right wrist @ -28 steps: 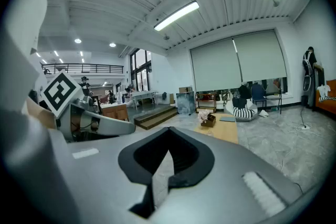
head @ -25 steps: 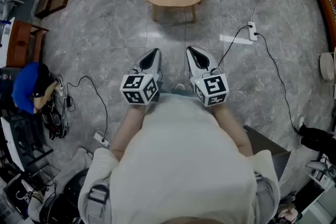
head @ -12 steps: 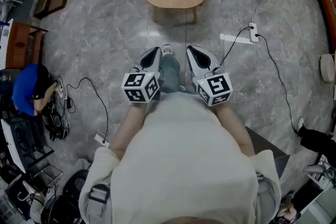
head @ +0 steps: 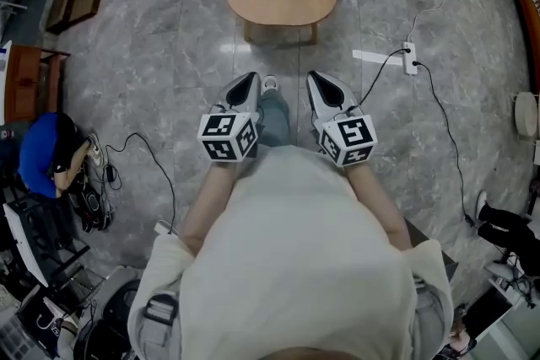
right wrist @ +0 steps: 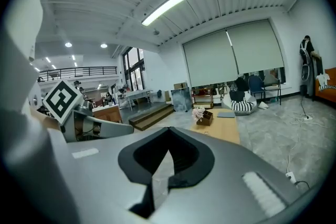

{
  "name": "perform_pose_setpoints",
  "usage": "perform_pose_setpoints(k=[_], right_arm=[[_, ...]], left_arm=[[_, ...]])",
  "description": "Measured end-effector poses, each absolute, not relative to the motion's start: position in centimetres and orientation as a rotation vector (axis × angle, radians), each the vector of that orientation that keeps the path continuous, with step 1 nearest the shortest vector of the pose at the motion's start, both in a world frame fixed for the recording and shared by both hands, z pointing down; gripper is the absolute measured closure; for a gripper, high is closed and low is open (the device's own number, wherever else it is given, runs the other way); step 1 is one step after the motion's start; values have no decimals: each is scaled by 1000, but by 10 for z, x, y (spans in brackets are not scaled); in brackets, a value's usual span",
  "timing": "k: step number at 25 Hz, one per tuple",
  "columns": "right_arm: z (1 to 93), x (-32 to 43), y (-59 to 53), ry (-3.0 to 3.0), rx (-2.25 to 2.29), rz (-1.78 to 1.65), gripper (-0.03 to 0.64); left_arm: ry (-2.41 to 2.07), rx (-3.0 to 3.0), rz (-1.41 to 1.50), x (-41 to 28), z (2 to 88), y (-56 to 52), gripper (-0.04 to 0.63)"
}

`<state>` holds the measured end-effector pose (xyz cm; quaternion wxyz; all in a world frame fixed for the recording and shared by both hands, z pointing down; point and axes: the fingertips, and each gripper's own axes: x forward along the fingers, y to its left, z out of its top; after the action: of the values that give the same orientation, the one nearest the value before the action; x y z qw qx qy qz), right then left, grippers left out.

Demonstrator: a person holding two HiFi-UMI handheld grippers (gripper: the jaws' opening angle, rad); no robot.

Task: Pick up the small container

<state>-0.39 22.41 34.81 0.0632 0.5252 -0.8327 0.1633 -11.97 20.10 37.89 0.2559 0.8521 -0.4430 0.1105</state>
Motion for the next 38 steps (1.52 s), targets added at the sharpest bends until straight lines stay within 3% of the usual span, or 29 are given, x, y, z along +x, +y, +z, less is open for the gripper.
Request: perform_pose_setpoints(k=[20, 38], right_arm=[[343, 19, 10, -2413, 1638, 520, 618], [377, 40, -101, -2311, 1763, 632, 618]], left_arm=[[-1119, 2250, 404, -110, 411, -19, 594], [-952, 2275, 540, -80, 476, -131, 592]])
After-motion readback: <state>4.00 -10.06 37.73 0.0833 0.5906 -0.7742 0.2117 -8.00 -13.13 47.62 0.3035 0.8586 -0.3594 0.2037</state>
